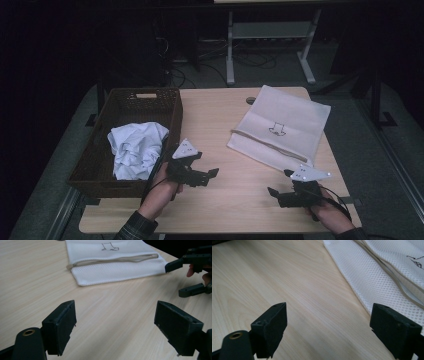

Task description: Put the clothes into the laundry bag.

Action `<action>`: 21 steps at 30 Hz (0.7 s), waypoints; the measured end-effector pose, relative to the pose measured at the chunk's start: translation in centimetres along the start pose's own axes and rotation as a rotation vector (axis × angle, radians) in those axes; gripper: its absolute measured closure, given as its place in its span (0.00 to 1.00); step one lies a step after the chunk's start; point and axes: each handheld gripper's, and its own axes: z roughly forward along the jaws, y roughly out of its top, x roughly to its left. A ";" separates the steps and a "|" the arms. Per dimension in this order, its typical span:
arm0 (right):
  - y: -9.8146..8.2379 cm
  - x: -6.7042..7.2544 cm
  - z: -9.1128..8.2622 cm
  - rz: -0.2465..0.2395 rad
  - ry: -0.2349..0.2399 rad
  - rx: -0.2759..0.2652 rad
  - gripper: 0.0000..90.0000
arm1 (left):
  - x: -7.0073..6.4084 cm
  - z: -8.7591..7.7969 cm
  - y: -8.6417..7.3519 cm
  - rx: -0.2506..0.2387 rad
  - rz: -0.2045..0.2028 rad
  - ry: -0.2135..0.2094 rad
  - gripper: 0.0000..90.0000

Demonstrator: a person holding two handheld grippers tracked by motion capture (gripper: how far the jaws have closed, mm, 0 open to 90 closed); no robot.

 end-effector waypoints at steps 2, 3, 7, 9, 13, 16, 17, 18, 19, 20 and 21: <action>0.0 0.0 0.0 0.002 -0.002 -0.002 0.15 | 0.1 -0.1 0.1 0.001 0.002 0.003 0.19; 0.1 0.0 0.0 0.003 -0.002 -0.003 0.15 | 0.1 -0.1 0.2 0.001 0.003 0.003 0.19; 0.1 -0.1 0.0 0.005 -0.001 -0.006 0.15 | 0.5 -0.5 0.7 -0.004 0.009 0.013 0.19; 0.0 -0.1 -0.1 0.006 -0.001 -0.006 0.15 | 0.7 -0.6 1.0 -0.003 0.017 0.019 0.19; 0.1 -0.2 -0.1 0.003 -0.001 -0.009 0.15 | 0.9 -0.8 1.7 0.001 0.035 0.026 0.19; 0.1 -0.2 0.0 0.005 0.003 -0.008 0.15 | 1.1 -1.0 2.1 -0.001 0.041 0.031 0.19; 0.1 -0.2 0.0 0.005 0.005 -0.008 0.15 | 1.1 -1.0 2.2 -0.001 0.044 0.033 0.19; 0.1 -0.2 0.0 0.005 0.005 -0.008 0.15 | 1.2 -1.1 2.3 -0.002 0.045 0.035 0.19; 0.1 -0.2 0.0 0.006 0.005 -0.009 0.15 | 1.3 -1.2 2.5 0.001 0.047 0.037 0.19; 0.1 -0.2 -0.1 0.008 0.006 -0.010 0.15 | 1.4 -1.3 2.6 0.001 0.050 0.039 0.19; 0.1 -0.2 -0.1 0.006 0.004 -0.012 0.15 | 1.5 -1.4 2.7 0.000 0.052 0.043 0.19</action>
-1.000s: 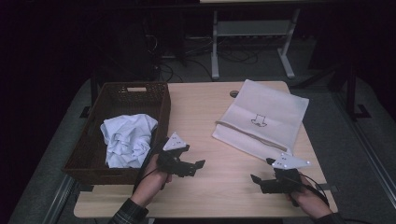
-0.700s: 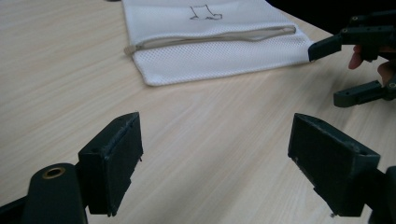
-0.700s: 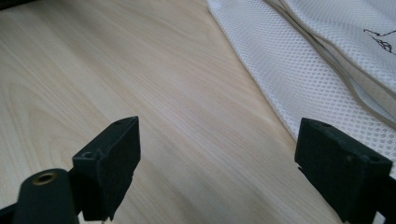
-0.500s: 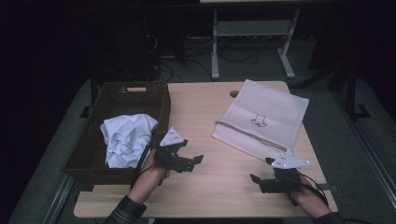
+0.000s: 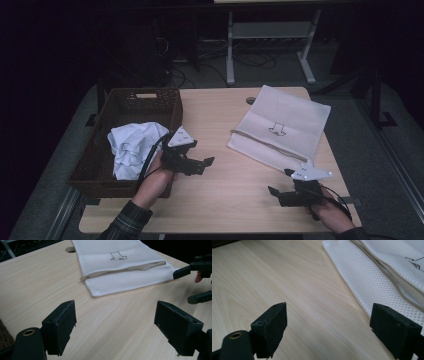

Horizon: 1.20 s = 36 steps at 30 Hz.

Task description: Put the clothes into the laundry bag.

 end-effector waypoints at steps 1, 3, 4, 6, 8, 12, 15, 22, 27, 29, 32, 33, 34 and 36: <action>0.0 0.0 0.0 0.000 0.000 0.000 0.15 | 0.0 0.0 0.0 0.000 0.000 0.000 0.19; 0.0 0.0 0.0 -0.003 -0.001 -0.002 0.15 | 0.3 -0.3 0.3 0.000 0.001 0.003 0.19; 0.0 0.0 0.0 -0.003 -0.001 -0.002 0.15 | 0.4 -0.3 0.4 -0.001 -0.001 0.004 0.19; 0.0 0.0 0.0 -0.003 0.000 0.000 0.15 | 0.7 -0.6 0.5 0.002 -0.007 0.001 0.19; 0.0 0.0 0.0 -0.002 0.000 0.000 0.15 | 0.9 -0.7 0.7 -0.001 -0.010 -0.006 0.19; 0.0 -0.1 -0.1 0.001 -0.003 -0.005 0.15 | 1.3 -1.1 1.0 0.005 0.006 0.014 0.19; 0.0 -0.1 -0.1 0.000 -0.002 -0.004 0.15 | 1.8 -1.4 1.1 0.004 0.001 0.024 0.19; 0.0 -0.1 -0.2 0.005 -0.004 -0.006 0.15 | 3.0 -2.1 1.2 0.009 -0.017 0.035 0.19; 0.0 -0.2 -0.1 0.003 -0.005 -0.003 0.15 | 4.1 -2.9 1.3 0.021 -0.024 0.055 0.19; -0.1 -0.2 -0.1 0.006 -0.003 -0.005 0.15 | 4.7 -3.3 1.2 0.026 -0.030 0.064 0.19; 0.0 -0.2 -0.1 0.010 -0.004 -0.007 0.15 | 5.3 -3.7 1.1 0.028 -0.037 0.076 0.19; 0.0 -0.2 -0.1 0.009 -0.003 -0.006 0.15 | 5.5 -3.8 1.1 0.025 -0.038 0.079 0.19; 0.0 -0.2 -0.1 0.007 -0.003 -0.005 0.15 | 5.8 -4.1 1.0 0.023 -0.044 0.078 0.19; -0.1 -0.2 -0.1 0.005 -0.002 -0.002 0.15 | 6.1 -4.3 0.8 0.025 -0.049 0.084 0.19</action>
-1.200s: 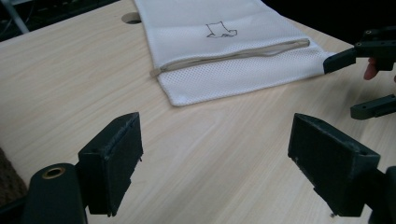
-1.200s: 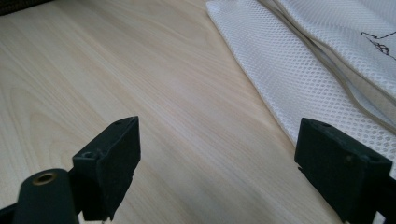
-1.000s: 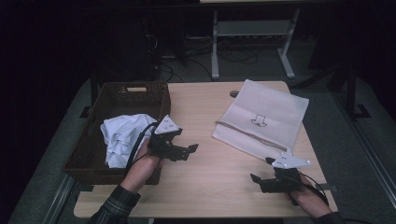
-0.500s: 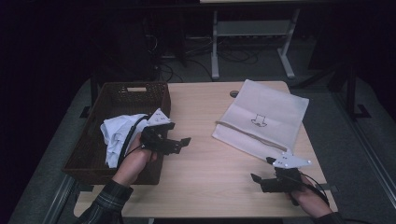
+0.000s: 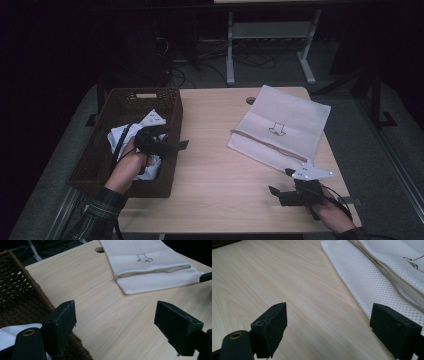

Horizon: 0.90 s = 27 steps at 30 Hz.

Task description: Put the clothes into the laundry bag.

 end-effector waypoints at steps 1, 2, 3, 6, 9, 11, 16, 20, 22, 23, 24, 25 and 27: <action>0.0 0.0 0.0 -0.001 0.000 0.000 0.15 | 0.2 -0.1 -0.1 0.000 0.000 0.004 0.19; 0.0 0.0 0.0 0.000 0.001 0.000 0.15 | 0.4 -0.2 -0.2 0.001 -0.003 0.005 0.19; 0.0 0.0 0.0 0.002 0.000 0.000 0.15 | 0.6 -0.3 -0.2 0.002 -0.006 0.008 0.19; 0.0 0.0 0.0 0.002 -0.002 0.000 0.15 | 1.5 -0.7 -0.5 0.007 -0.018 0.024 0.19; 0.0 0.0 0.0 0.001 -0.001 0.001 0.15 | 2.2 -1.0 -0.8 0.012 -0.035 0.026 0.19; 0.0 0.0 0.1 -0.002 0.000 0.003 0.15 | 2.8 -1.3 -1.0 0.008 -0.049 0.027 0.19; 0.0 -0.1 0.0 -0.001 -0.002 0.002 0.15 | 4.1 -1.9 -1.3 0.016 -0.073 0.044 0.20; 0.0 0.0 0.1 -0.002 0.000 0.003 0.15 | 5.2 -2.5 -1.6 0.030 -0.088 0.066 0.20; -0.1 0.0 0.1 -0.001 0.002 0.006 0.15 | 5.7 -2.8 -1.7 0.040 -0.091 0.078 0.20; -0.1 0.0 0.1 -0.001 0.002 0.006 0.15 | 6.0 -2.9 -1.8 0.044 -0.098 0.083 0.20; -0.1 0.0 0.1 0.000 0.002 0.005 0.15 | 6.3 -3.0 -1.9 0.048 -0.102 0.091 0.20; -0.1 0.0 0.1 -0.001 0.002 0.004 0.15 | 6.5 -3.1 -2.0 0.055 -0.108 0.097 0.20; 0.0 0.0 0.1 -0.002 0.002 0.003 0.15 | 7.0 -3.2 -2.2 0.066 -0.113 0.109 0.20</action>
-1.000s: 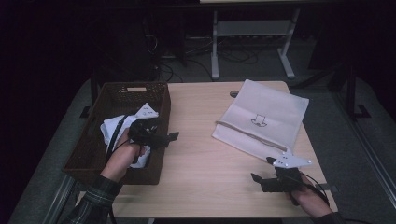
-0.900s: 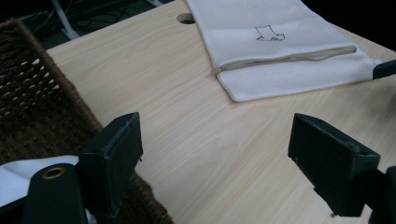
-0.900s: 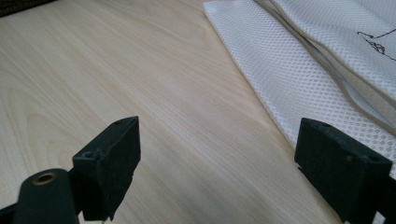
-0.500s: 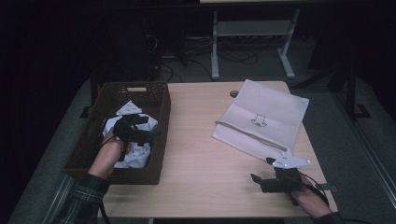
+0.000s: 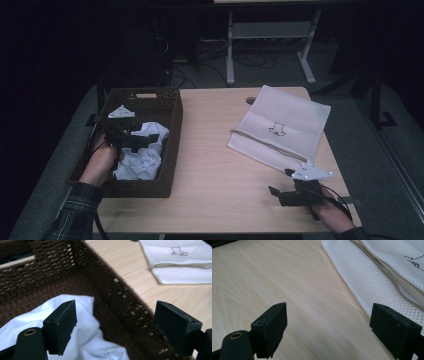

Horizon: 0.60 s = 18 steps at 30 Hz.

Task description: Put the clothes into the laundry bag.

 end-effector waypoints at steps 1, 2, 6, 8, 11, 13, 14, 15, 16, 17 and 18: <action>0.0 0.0 0.0 0.001 0.000 0.001 0.15 | 0.3 -0.1 -0.1 0.006 0.001 0.010 0.20; 0.0 0.0 0.0 0.001 0.000 0.003 0.15 | 0.5 -0.1 -0.1 0.012 0.002 0.017 0.20; 0.0 0.1 0.1 -0.002 0.004 0.005 0.15 | 1.5 -0.3 -0.2 0.025 -0.008 0.034 0.20; 0.0 0.1 0.1 0.002 0.004 0.005 0.15 | 1.9 -0.3 -0.4 0.031 -0.014 0.041 0.20; 0.0 0.0 0.0 0.007 0.006 0.000 0.15 | 2.6 -0.2 -0.5 0.046 -0.020 0.044 0.20; 0.1 -0.1 0.1 0.022 0.010 -0.003 0.15 | 3.0 -0.2 -0.6 0.062 -0.016 0.058 0.20; 0.1 -0.1 0.2 0.019 0.014 -0.002 0.15 | 3.2 -0.1 -0.7 0.071 -0.012 0.063 0.20; 0.1 0.0 0.2 0.015 0.018 0.000 0.15 | 3.5 0.0 -0.8 0.083 -0.011 0.068 0.20; 0.0 0.0 0.3 0.015 0.017 0.004 0.15 | 3.8 0.1 -0.9 0.097 -0.012 0.076 0.20; 0.0 0.0 0.3 0.015 0.017 0.006 0.15 | 3.9 0.2 -1.0 0.104 -0.019 0.078 0.20; 0.0 0.0 0.3 0.016 0.018 0.004 0.15 | 4.2 0.4 -1.1 0.113 -0.024 0.079 0.20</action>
